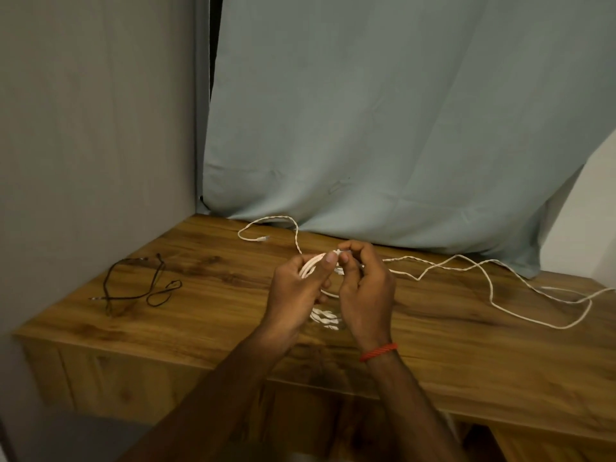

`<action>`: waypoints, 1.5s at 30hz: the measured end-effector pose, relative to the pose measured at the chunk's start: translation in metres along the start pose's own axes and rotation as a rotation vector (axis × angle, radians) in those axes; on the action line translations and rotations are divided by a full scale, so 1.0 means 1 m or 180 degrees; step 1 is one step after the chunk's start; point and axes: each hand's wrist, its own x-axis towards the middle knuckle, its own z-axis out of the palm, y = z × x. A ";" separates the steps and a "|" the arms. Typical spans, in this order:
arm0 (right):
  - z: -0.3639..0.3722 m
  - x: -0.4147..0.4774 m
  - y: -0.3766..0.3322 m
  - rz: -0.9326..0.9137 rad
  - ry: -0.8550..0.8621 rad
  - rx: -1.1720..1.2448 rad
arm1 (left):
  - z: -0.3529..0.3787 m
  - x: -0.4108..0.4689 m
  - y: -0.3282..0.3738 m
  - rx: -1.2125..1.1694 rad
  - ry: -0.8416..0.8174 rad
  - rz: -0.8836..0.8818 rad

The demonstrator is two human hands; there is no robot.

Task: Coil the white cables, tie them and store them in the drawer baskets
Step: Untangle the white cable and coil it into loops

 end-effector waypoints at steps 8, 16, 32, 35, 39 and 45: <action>0.021 -0.015 -0.006 0.0114 0.0077 0.0286 | -0.023 -0.007 0.009 0.0060 -0.0007 -0.0322; 0.044 -0.017 -0.014 0.0088 0.0036 0.0511 | -0.043 -0.001 0.021 -0.0285 0.0143 -0.0594; 0.079 -0.026 -0.012 0.0581 -0.0767 0.0995 | -0.089 0.004 0.018 -0.0494 0.0316 -0.0851; 0.086 -0.030 -0.017 0.0865 -0.0893 0.1284 | -0.101 0.004 0.018 -0.0201 0.0529 -0.0625; 0.101 -0.032 -0.024 0.1049 -0.1006 0.1697 | -0.118 0.008 0.018 -0.0076 0.0755 -0.0621; 0.131 -0.023 -0.027 0.2070 -0.0537 0.2320 | -0.151 0.013 0.023 -0.0353 0.1155 -0.0732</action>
